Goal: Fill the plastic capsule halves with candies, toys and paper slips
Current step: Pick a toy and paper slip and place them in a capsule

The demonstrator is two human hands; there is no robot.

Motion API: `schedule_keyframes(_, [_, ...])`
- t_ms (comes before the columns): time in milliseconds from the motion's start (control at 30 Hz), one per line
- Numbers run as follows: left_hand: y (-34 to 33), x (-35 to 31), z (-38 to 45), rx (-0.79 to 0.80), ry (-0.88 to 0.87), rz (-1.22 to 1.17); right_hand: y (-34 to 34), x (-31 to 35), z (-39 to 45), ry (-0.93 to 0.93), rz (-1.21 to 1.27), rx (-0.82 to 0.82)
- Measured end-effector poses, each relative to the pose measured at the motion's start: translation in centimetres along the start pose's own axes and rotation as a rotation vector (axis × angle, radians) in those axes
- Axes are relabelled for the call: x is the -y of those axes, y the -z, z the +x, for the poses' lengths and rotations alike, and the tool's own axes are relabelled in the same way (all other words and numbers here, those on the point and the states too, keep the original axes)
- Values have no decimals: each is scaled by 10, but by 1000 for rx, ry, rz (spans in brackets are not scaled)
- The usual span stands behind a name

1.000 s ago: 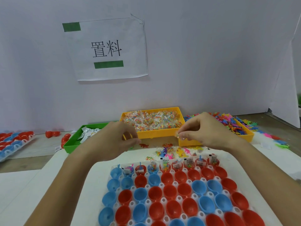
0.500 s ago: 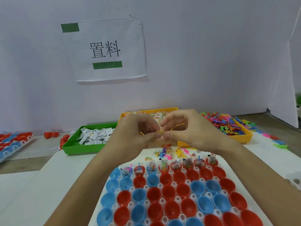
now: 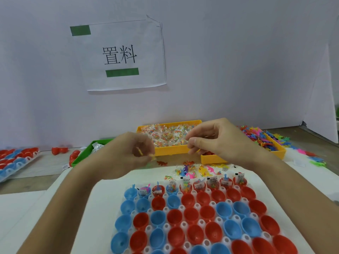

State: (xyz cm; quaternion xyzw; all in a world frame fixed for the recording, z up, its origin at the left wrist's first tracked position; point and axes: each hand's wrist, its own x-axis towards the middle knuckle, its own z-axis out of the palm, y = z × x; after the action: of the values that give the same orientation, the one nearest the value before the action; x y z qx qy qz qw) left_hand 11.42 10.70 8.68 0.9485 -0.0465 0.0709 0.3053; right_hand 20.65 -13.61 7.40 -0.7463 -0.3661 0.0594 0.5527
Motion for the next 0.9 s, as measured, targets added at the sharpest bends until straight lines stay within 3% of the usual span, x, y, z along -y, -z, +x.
schedule_keyframes(100, [12, 15, -7, 101, 128, 142, 4, -1, 0, -4, -27, -18])
schedule_keyframes(300, [14, 19, -8, 196, 185, 113, 4, -4, 0, -9, -70, -9])
schedule_keyframes(900, [20, 31, -14, 269, 346, -24, 8, -11, 2, -11, -83, -12])
